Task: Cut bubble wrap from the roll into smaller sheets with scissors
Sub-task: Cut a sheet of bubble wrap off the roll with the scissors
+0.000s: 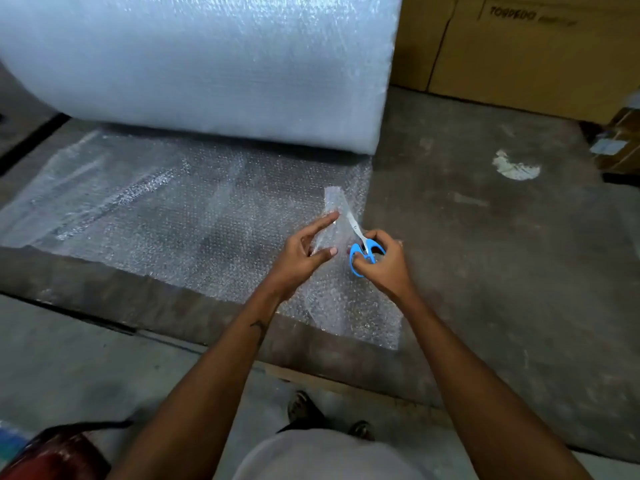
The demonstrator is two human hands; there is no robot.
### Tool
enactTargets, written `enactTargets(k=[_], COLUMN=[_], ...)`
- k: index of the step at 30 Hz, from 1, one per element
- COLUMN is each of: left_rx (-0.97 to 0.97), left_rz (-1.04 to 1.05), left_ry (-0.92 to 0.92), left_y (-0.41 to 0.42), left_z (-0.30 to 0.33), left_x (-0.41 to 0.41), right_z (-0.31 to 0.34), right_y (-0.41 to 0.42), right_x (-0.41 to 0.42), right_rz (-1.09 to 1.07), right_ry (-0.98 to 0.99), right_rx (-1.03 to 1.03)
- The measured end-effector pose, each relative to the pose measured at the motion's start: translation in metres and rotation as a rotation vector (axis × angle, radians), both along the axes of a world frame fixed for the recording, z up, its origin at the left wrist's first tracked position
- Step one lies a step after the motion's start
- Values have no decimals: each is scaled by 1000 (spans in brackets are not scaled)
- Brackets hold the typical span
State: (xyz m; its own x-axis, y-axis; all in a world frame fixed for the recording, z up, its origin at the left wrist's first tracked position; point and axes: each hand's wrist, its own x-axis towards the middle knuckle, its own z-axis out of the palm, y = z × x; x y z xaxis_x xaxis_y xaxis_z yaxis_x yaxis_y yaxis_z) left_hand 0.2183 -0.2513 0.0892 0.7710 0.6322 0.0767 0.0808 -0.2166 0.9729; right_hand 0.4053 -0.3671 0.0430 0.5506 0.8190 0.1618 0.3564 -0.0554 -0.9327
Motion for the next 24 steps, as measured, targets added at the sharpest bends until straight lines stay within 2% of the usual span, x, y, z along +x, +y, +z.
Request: enactTargets(k=[5, 13, 18, 24], left_rx=[71, 242, 340, 421], left_rz=[24, 115, 152, 175], left_ry=[76, 344, 511, 626], left_y=[53, 117, 134, 153], left_z=[-11, -67, -74, -82], left_x=[-22, -63, -76, -89], right_z=[-2, -36, -36, -32], right_y=[41, 79, 97, 110], right_x=[-18, -32, -47, -53], right_rz=[-57, 49, 139, 232], right_ry=[74, 86, 15, -81], right_rx=[45, -176, -215, -245])
